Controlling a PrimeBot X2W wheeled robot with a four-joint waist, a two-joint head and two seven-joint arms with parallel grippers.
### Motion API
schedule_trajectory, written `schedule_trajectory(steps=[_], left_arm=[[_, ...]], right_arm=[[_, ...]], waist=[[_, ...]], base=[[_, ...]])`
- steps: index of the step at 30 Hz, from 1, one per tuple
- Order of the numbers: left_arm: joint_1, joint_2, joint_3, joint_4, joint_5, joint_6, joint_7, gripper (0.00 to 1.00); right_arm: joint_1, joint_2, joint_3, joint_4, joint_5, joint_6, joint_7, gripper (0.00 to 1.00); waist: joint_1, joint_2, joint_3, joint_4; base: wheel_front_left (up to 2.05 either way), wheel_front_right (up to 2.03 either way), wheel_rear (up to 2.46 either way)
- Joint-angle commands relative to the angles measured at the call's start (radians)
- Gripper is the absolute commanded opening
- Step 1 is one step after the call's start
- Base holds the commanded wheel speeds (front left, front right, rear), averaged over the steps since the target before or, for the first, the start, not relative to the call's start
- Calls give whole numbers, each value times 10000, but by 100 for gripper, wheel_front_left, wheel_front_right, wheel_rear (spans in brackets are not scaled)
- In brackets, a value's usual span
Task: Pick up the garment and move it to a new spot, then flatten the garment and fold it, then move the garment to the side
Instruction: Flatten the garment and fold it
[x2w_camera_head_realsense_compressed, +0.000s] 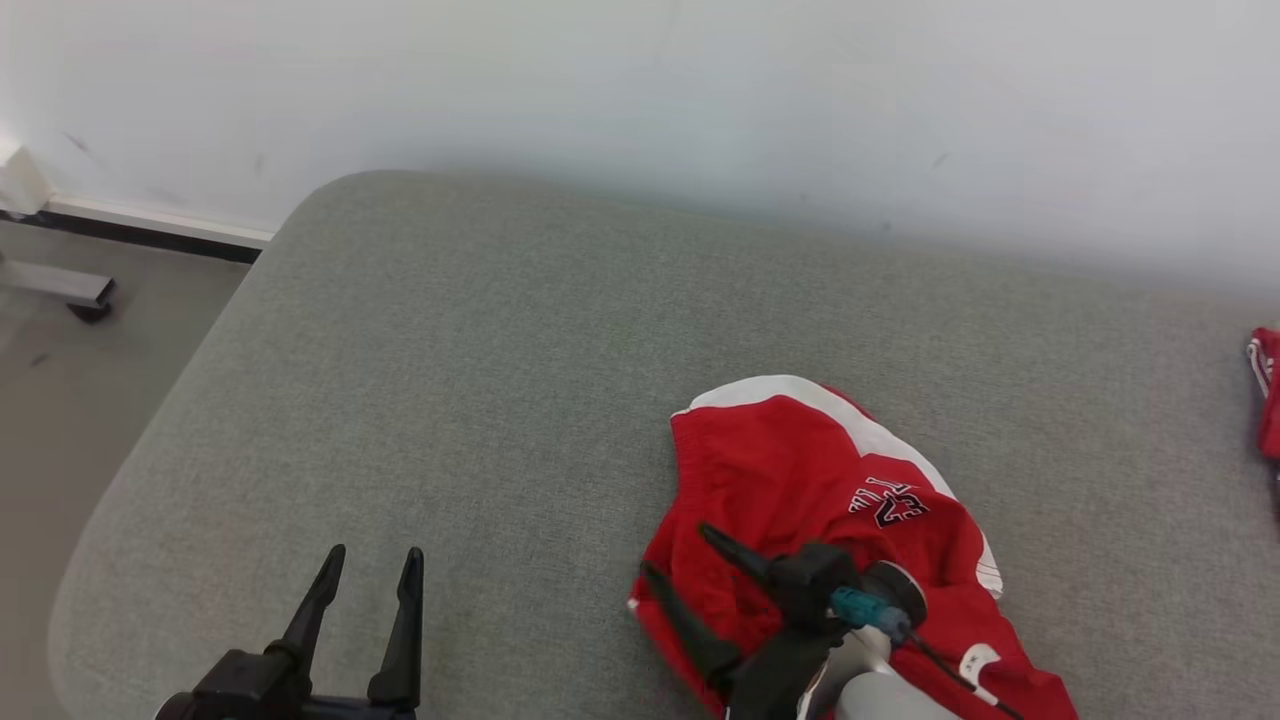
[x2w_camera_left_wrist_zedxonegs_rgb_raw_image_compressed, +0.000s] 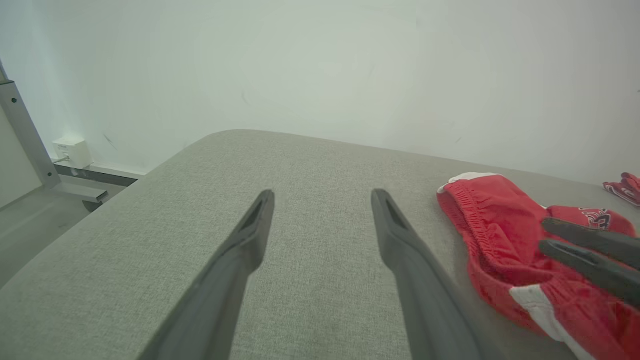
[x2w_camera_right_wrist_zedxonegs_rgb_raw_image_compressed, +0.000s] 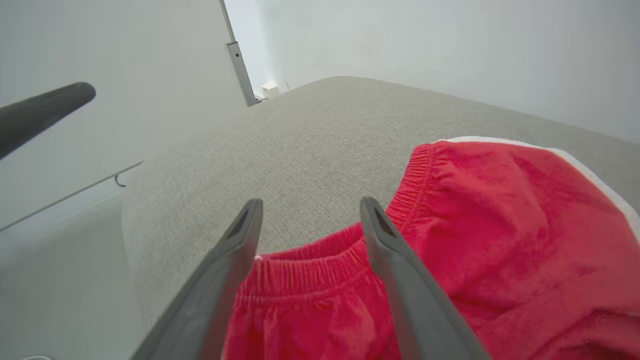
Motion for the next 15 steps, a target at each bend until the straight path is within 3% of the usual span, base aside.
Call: schedule_trajectory(steps=[1,6,15], left_arm=[[-11,62,44,-4,-4,17,-32,100],[189,110,242,-69,67,17,-30,100],[527,142,728,-353,295,17,-30,100]], right_arm=[[4,-150,-162,-99,147,-28,-85,100],[307,-490,-1005,-935,8,-28,-89,100],[1882,-1033,-3837,-2970,-1103,-28,-74,100]], waist=[[-1,0,-71,-170],[-1,0,-169,-537],[-1,0,-309,-1387]], base=[[0,0,0],[0,0,0],[0,0,0]])
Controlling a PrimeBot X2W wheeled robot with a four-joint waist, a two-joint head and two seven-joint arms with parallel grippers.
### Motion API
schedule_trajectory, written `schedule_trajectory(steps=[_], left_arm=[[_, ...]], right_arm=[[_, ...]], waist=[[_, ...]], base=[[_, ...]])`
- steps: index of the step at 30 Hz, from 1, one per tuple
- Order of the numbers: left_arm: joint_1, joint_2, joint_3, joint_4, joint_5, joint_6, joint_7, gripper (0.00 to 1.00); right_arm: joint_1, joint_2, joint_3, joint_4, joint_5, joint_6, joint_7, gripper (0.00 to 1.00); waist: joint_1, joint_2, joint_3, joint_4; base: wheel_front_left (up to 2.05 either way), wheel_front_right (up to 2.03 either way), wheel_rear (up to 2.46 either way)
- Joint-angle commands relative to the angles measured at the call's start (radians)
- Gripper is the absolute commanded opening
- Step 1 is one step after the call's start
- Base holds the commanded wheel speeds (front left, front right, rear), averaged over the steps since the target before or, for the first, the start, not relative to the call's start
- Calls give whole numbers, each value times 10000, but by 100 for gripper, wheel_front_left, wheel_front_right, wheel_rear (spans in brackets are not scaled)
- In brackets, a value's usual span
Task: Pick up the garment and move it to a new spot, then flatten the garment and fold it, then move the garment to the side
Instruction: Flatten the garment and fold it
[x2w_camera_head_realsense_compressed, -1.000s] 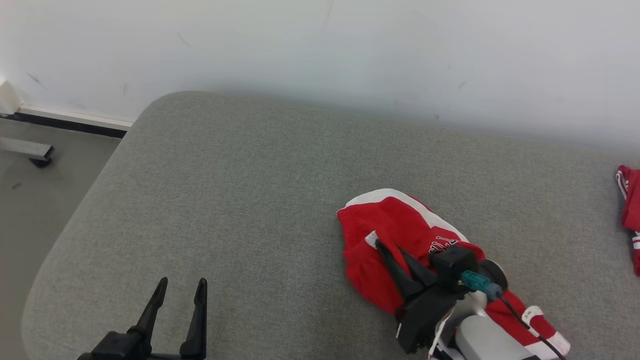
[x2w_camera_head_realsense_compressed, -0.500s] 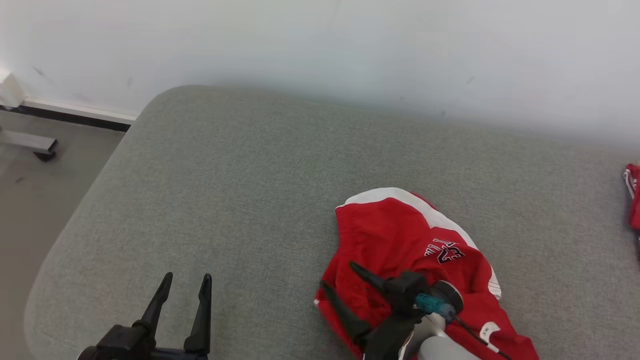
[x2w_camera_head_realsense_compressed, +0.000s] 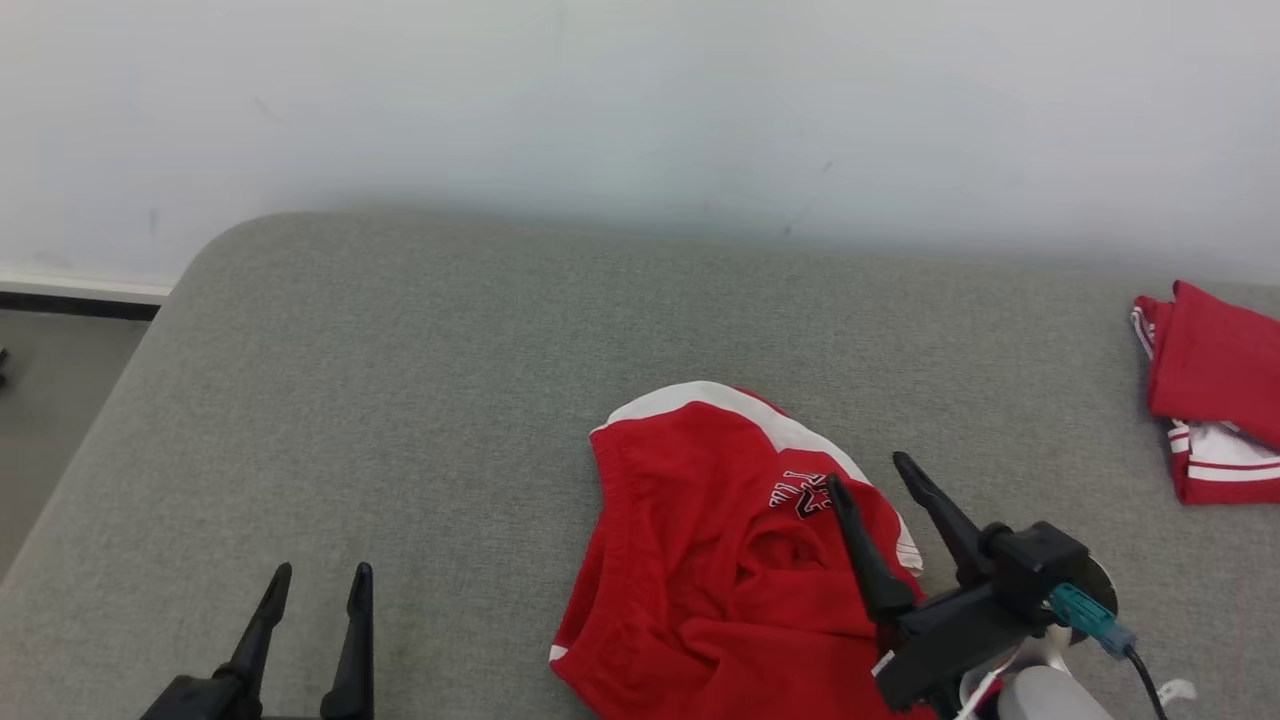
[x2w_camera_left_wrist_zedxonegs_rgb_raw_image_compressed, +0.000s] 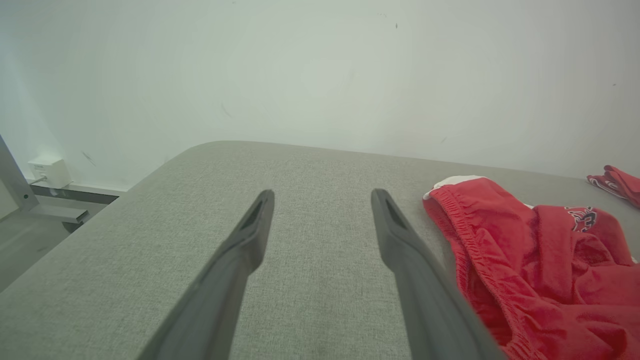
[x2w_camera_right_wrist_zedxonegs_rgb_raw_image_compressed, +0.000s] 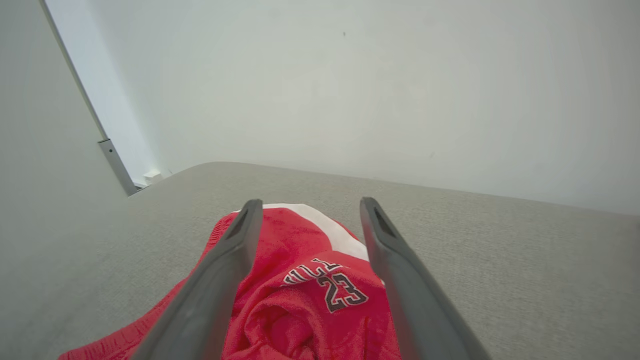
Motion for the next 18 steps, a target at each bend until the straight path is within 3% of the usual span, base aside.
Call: schedule_trajectory(steps=[1,10,18], left_arm=[[105,32,50,-44,89,17,-30,100],[449,-8,527,-288,257,17,-32,100],[623,-36,711,-499,393,17,-30,100]], right_arm=[[225,-51,-192,-156,-122,-28,2,100],[1893,52,-2105,-1604,-826,-28,2,100],[3171,370,-3031,-2427,-1120,-28,2,100]], waist=[[0,0,-80,-311],[0,0,-227,-1009],[0,0,-310,-1285]], base=[[0,0,0],[0,0,0],[0,0,0]])
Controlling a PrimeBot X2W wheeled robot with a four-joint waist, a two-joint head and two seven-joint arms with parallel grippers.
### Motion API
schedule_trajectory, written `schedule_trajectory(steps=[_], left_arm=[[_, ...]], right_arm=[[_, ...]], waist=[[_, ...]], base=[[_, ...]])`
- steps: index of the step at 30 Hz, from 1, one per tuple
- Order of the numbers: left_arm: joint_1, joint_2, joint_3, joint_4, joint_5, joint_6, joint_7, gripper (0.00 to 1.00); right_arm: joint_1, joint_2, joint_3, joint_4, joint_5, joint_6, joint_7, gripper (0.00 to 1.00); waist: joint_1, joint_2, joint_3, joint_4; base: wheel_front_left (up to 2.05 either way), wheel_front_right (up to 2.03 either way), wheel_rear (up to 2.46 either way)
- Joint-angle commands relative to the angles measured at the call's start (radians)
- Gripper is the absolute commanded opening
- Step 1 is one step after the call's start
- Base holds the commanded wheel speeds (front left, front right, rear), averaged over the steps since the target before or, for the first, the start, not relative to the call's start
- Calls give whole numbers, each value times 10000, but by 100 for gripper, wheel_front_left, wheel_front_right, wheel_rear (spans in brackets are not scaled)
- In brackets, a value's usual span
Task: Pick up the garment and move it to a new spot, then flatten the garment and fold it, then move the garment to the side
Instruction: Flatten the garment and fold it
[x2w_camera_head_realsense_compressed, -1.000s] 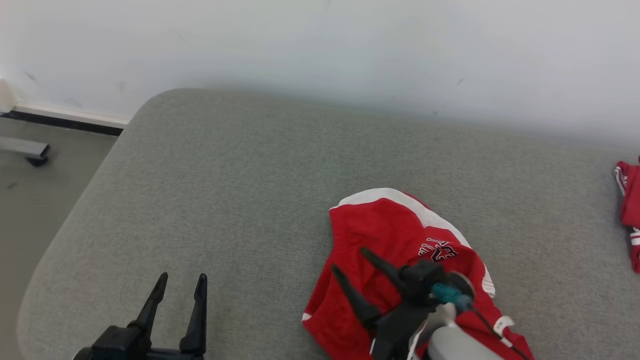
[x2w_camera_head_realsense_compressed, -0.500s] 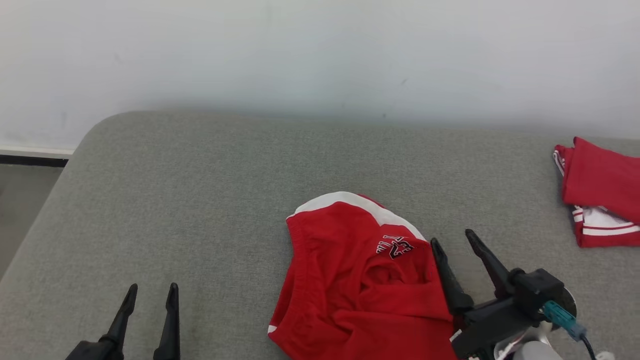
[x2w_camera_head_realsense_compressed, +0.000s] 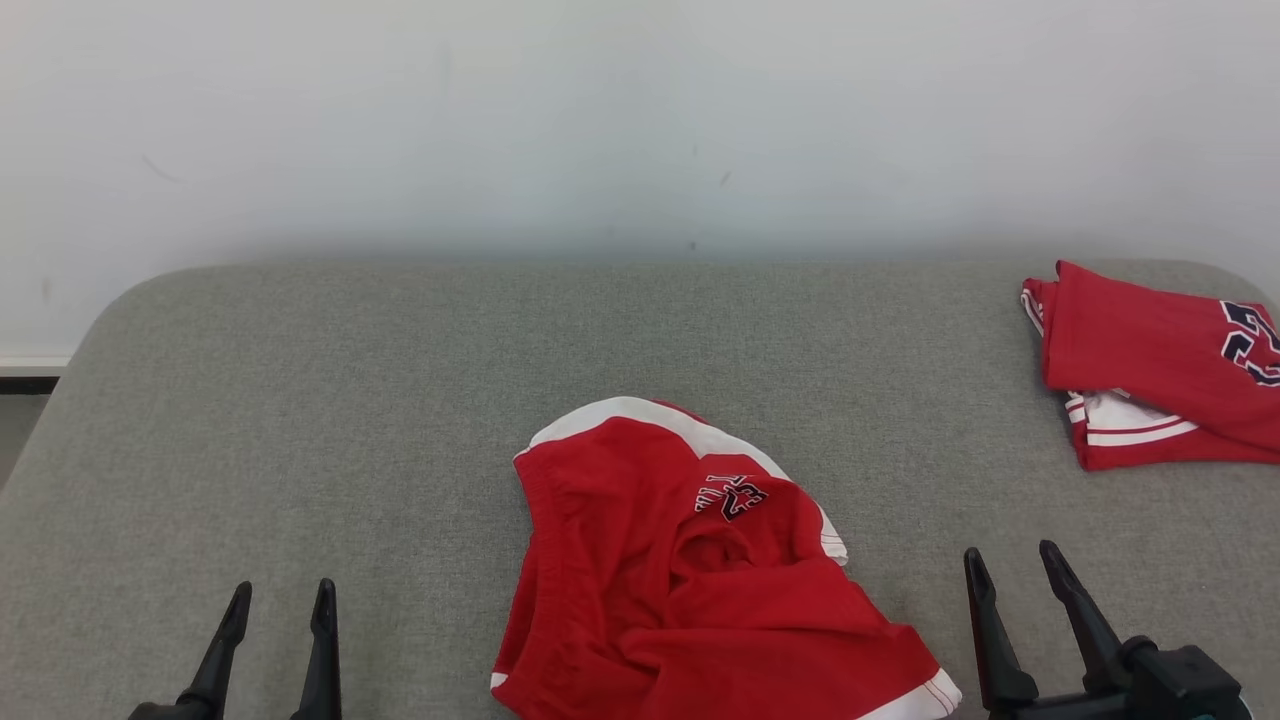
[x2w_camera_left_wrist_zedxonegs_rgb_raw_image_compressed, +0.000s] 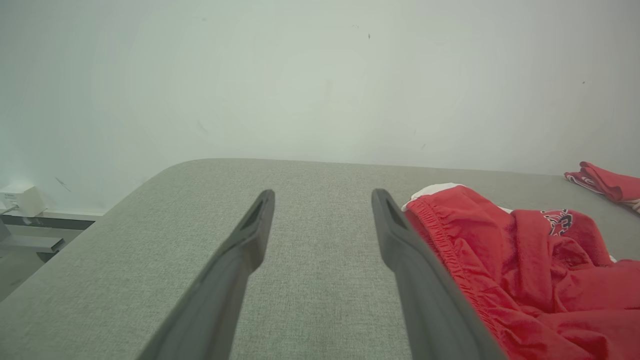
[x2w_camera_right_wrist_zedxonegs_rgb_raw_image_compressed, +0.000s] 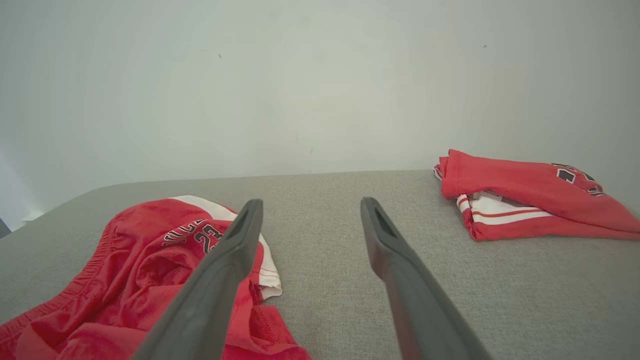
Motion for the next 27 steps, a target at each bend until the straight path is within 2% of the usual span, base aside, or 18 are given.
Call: schedule_trajectory(steps=[1,8,17,27], left_arm=[[99,-20,34,-48,61,17,-32,100],[234,-20,111,-107,116,17,-30,100],[224,-76,112,-143,177,17,-30,100],[-84,-150,-60,-60,231,17,-30,100]], right_arm=[[188,51,-78,-87,-86,-28,2,100],[807,266,-266,-310,-167,-28,3,100],[729,320,-253,-128,-165,-28,3,100],[-989,-123,300,555,-199,-28,408,100]], waist=[[0,-1,-30,-42],[0,-1,-114,-114],[0,-1,-96,-30],[0,-1,78,230]], base=[[0,0,0],[0,0,0],[0,0,0],[0,0,0]])
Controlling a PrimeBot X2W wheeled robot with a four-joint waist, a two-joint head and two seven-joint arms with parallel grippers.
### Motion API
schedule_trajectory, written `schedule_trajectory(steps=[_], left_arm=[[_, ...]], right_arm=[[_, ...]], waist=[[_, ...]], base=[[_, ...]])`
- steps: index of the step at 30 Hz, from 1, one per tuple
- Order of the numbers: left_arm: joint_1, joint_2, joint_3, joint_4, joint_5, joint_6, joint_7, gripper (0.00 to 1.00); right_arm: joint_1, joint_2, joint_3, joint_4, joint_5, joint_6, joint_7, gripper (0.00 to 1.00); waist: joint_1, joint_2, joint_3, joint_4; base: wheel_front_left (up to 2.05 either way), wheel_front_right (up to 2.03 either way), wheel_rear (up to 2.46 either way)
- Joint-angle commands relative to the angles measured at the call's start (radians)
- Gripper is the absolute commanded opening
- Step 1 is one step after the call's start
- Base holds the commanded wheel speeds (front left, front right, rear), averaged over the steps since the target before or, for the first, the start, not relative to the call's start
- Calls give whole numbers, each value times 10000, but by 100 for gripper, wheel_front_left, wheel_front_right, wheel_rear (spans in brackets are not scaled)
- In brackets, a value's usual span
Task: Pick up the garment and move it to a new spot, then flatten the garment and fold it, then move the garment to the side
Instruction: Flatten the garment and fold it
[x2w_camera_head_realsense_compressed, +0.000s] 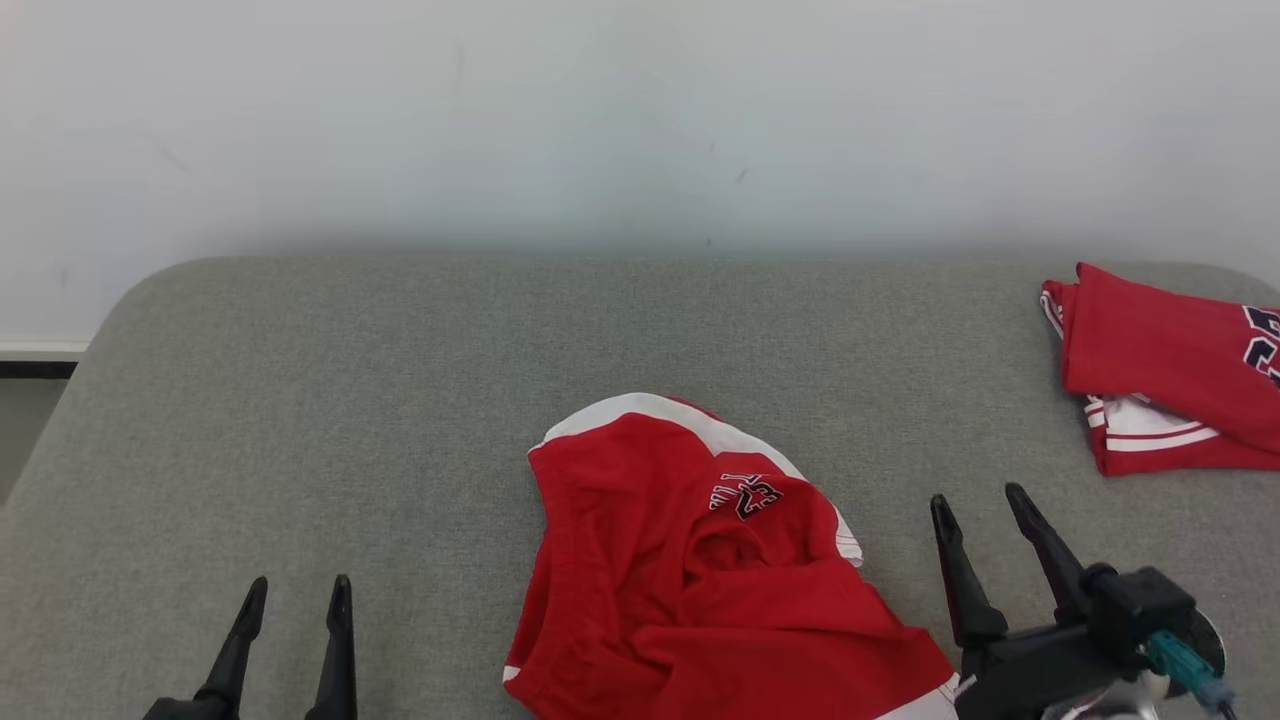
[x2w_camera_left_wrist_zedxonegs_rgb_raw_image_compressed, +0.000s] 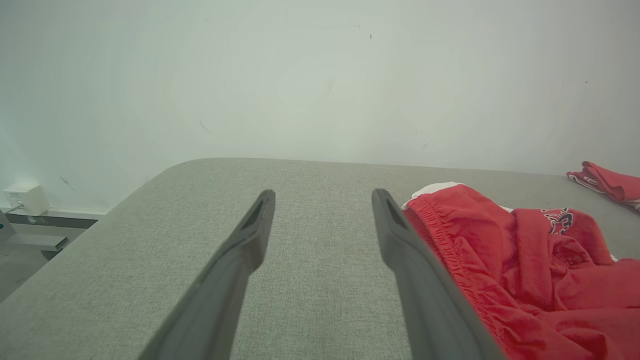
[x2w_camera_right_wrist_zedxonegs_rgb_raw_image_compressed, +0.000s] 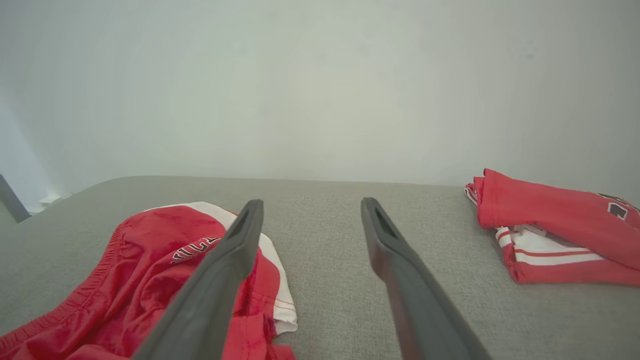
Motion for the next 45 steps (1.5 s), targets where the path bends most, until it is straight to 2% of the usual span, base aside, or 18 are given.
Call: schedule_trajectory(steps=[1,8,17,26,27,28,29,30,37,45], left_arm=[[-108,-28,-69,29,56,17,-28,100],[-394,-179,-382,99,-32,18,-28,100],[-763,-264,-719,243,-95,17,-28,100],[-988,-310,-802,291,-125,17,-30,100],[-997,-306,-802,299,-129,17,-28,100],[-1012,-301,-791,307,-140,17,-28,100],[-1020,-297,-775,312,-142,17,-30,100],[-1011,-296,-761,317,-143,17,-28,100],[-1075,-293,-800,338,-149,18,-28,100],[-1347,-237,-1022,281,-223,17,-30,100]], right_arm=[[-312,-117,84,188,-22,-28,162,100],[-1897,-247,465,1492,110,-28,858,100],[-3238,-470,966,3859,206,-28,1449,100],[-4097,-524,1577,5961,487,-28,2271,100],[-4123,-470,1686,6095,604,-28,2366,89],[-4182,-445,1762,6214,721,-28,2458,34],[-4254,-463,1828,6331,842,-28,2580,10],[-4319,-490,1921,6413,920,-28,2693,0],[-5178,-966,2243,6457,1195,-28,2670,0],[-7219,-1801,2133,6550,1157,-28,2320,0]], waist=[[0,0,62,138],[0,0,381,678],[0,0,714,1336],[0,0,946,1617],[0,0,958,1620],[0,0,969,1616],[0,0,978,1605],[0,0,979,1587],[0,0,1025,1511],[0,0,1423,1605]], base=[[0,0,0],[0,0,0],[0,0,0],[0,0,0],[0,0,0],[0,0,0],[0,0,0],[0,0,0],[0,0,0],[0,0,0]])
